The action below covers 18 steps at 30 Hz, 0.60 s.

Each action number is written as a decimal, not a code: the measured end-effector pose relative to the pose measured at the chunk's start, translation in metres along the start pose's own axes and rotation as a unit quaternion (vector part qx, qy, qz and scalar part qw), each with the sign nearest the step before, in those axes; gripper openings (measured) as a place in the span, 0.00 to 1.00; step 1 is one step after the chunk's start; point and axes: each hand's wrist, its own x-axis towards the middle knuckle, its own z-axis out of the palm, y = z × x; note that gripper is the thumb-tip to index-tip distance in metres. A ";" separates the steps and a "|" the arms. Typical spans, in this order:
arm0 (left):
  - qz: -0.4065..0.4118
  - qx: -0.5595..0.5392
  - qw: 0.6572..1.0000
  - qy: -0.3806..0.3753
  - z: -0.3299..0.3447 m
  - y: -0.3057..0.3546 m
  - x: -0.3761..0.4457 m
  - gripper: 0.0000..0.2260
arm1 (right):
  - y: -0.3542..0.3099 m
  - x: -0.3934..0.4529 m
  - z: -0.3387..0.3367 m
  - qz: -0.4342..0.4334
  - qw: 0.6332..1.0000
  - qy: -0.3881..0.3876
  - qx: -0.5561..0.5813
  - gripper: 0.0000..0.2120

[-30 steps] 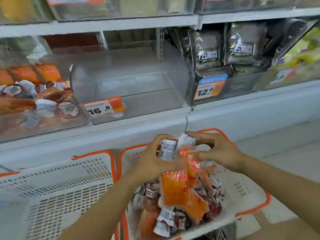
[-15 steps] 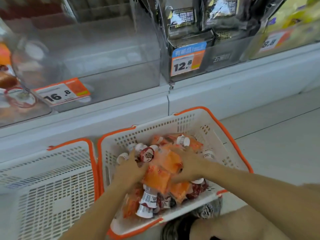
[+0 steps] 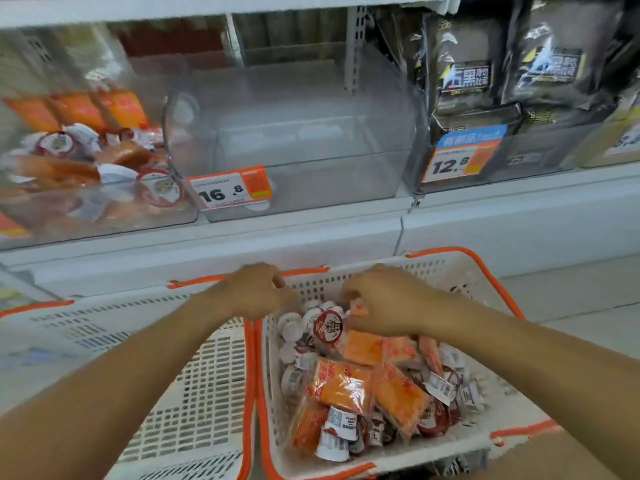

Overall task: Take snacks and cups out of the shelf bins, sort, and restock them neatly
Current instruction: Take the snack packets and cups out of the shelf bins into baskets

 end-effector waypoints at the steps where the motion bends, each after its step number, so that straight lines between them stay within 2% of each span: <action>1: 0.004 -0.015 0.999 0.028 -0.027 -0.003 -0.006 0.13 | -0.011 0.002 -0.023 -0.010 0.998 0.053 0.035 0.17; 3: 0.024 -0.042 0.995 0.082 -0.078 -0.010 -0.023 0.14 | -0.037 0.013 -0.067 -0.037 0.974 0.178 0.133 0.13; 5: 0.067 -0.073 0.982 0.160 -0.120 -0.024 -0.041 0.15 | -0.068 0.030 -0.107 -0.086 0.941 0.261 0.196 0.09; 7: 0.121 -0.109 0.948 0.275 -0.153 -0.049 -0.058 0.15 | -0.101 0.058 -0.139 -0.126 0.926 0.285 0.213 0.09; 9: 0.122 -0.103 0.911 0.380 -0.176 -0.086 -0.064 0.11 | -0.132 0.094 -0.162 -0.151 0.921 0.286 0.216 0.10; 11: 0.084 -0.063 0.899 0.426 -0.195 -0.123 -0.066 0.08 | -0.160 0.133 -0.176 -0.172 0.927 0.274 0.190 0.11; 12: 0.064 -0.050 0.901 0.427 -0.203 -0.140 -0.066 0.09 | -0.172 0.152 -0.180 -0.178 0.937 0.256 0.161 0.13; 14: 0.006 -0.031 0.911 0.411 -0.218 -0.171 -0.063 0.18 | -0.193 0.188 -0.186 -0.176 0.961 0.194 0.091 0.18; 16: -0.050 -0.035 0.925 0.376 -0.227 -0.196 -0.058 0.27 | -0.210 0.218 -0.189 -0.169 0.978 0.122 0.019 0.28; 18: -0.057 -0.015 0.944 0.325 -0.229 -0.218 -0.044 0.40 | -0.219 0.247 -0.187 -0.145 0.988 0.041 -0.034 0.41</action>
